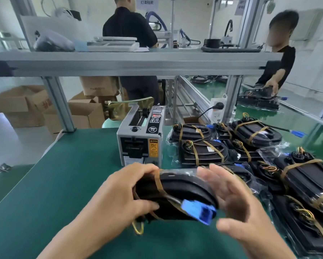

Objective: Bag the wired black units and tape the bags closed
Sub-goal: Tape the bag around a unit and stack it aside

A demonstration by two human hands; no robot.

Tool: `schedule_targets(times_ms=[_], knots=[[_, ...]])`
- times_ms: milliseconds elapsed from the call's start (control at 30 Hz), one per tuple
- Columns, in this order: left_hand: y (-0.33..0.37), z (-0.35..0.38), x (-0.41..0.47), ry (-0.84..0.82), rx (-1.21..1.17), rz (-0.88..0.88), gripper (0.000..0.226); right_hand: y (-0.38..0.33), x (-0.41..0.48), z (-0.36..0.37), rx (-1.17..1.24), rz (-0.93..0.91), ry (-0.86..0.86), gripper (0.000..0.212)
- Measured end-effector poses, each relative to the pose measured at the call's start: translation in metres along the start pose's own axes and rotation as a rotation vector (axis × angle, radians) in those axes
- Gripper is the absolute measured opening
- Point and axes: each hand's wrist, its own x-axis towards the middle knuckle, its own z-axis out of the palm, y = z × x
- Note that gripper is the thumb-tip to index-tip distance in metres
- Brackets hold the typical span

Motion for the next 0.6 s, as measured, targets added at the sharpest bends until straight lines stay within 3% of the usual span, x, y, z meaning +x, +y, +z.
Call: schedule_targets(times_ms=[100, 267, 433, 600], knots=[[0.001, -0.003, 0.007, -0.003, 0.272, 0.118, 0.058, -0.006, 0.009, -0.003, -0.313, 0.069, -0.053, 0.068], [0.004, 0.003, 0.007, -0.016, 0.289, 0.135, 0.062, 0.000, 0.021, 0.001, -0.209, 0.239, -0.112, 0.059], [0.005, 0.002, 0.009, -0.046, 0.453, 0.204, 0.064, 0.011, 0.020, 0.010, -0.149, 0.216, -0.057, 0.036], [-0.005, 0.004, 0.009, -0.082, 0.428, 0.154, 0.064, 0.021, 0.025, 0.022, -0.528, 0.008, 0.180, 0.032]])
